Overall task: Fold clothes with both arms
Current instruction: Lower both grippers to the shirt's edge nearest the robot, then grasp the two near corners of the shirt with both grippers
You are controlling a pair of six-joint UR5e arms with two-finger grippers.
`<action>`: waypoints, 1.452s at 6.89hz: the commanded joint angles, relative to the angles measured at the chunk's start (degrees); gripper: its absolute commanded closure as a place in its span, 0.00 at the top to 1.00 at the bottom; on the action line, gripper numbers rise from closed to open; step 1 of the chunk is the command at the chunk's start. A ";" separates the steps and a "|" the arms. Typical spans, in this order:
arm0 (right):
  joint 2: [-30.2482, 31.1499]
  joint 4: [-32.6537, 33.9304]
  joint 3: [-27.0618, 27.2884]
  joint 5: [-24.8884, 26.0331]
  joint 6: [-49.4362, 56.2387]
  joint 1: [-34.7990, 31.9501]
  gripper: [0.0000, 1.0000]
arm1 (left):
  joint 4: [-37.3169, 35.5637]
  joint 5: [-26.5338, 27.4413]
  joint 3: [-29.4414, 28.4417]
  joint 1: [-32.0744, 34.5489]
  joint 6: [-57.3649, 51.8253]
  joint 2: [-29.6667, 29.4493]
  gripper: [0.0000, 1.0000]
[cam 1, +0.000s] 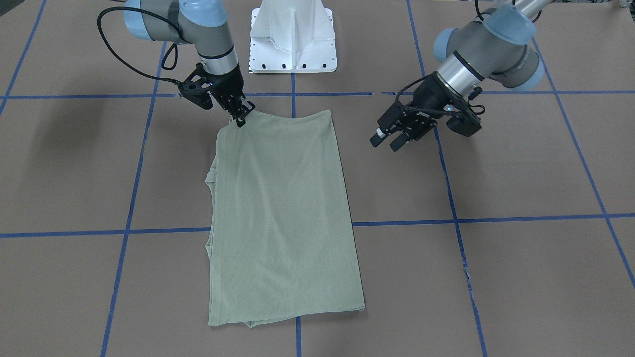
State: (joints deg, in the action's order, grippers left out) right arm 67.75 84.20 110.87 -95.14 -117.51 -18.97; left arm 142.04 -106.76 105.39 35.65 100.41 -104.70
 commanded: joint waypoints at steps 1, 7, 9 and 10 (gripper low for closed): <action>0.37 0.00 0.92 -0.13 -0.44 0.43 0.00 | -12.87 14.15 6.14 -15.01 7.23 0.56 0.79; 0.72 -0.08 0.83 -0.13 -0.35 0.51 0.00 | -15.21 19.40 -2.65 -22.12 9.36 -4.72 0.64; 0.63 -0.08 0.83 -0.22 -0.35 0.51 0.00 | -15.21 19.40 -2.65 -22.29 10.93 -4.64 0.38; 0.63 0.00 0.83 -0.22 -0.35 0.51 0.00 | -15.21 19.40 -2.65 -22.38 10.95 -4.64 0.06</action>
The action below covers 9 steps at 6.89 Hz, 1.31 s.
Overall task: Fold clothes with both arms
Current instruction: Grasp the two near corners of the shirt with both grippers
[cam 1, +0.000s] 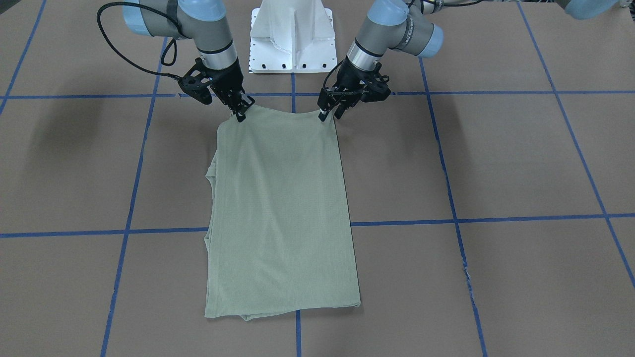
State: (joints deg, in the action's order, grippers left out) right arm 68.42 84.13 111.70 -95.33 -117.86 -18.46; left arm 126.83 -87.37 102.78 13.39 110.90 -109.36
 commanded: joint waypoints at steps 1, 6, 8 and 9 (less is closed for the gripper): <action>0.05 -0.02 0.01 -0.03 0.00 0.00 0.00 | 0.00 0.00 0.05 -0.12 0.46 0.03 0.00; 0.05 0.07 0.89 -0.03 -0.09 0.00 0.00 | -4.22 -0.17 2.68 -0.12 0.28 0.03 0.34; 0.05 0.07 0.89 -0.03 -0.09 0.00 0.00 | -7.02 -0.17 4.00 -0.12 0.37 0.12 0.50; 0.14 0.07 0.89 -0.03 -0.09 0.00 0.00 | -7.03 -0.17 4.01 -0.38 0.46 0.38 0.49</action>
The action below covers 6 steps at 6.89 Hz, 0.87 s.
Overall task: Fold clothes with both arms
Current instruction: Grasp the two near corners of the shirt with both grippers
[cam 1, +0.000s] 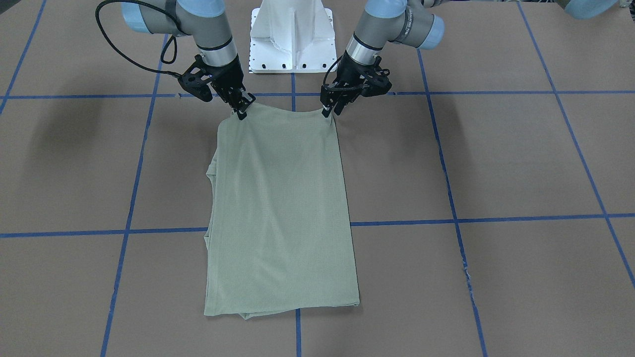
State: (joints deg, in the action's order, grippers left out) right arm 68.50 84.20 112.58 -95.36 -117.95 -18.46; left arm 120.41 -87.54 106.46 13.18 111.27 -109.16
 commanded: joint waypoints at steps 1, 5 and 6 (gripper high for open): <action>0.06 0.00 0.01 0.00 0.00 0.00 0.00 | -0.62 0.00 0.15 -0.78 0.09 0.18 0.48; 0.06 0.00 0.01 0.00 0.00 0.00 0.00 | -0.70 0.08 -0.38 -2.54 0.27 -0.26 0.40; 0.06 0.00 0.01 0.00 0.00 0.00 0.00 | -0.70 0.00 -0.55 -3.24 0.27 -0.26 0.11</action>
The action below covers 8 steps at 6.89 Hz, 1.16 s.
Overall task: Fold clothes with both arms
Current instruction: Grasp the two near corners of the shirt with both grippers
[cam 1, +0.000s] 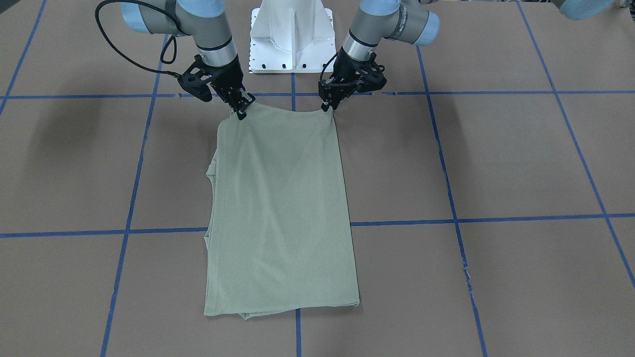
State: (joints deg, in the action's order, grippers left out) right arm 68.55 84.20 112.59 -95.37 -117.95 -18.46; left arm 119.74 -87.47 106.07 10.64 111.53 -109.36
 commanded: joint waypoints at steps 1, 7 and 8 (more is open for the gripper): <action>0.09 0.00 0.00 0.01 0.00 0.00 0.00 | -0.03 -0.07 -0.17 -0.71 0.01 -0.06 0.00; 0.09 0.00 0.00 -0.08 0.00 0.00 0.00 | -3.28 0.02 4.23 0.08 -0.17 0.64 0.00; 0.09 0.00 0.00 -0.08 0.00 0.00 0.00 | -3.28 0.02 3.88 -0.01 -0.17 0.55 0.30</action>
State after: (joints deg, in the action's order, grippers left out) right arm 68.64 84.20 112.58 -95.45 -117.95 -18.46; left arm 116.55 -87.45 110.12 10.73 111.36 -108.77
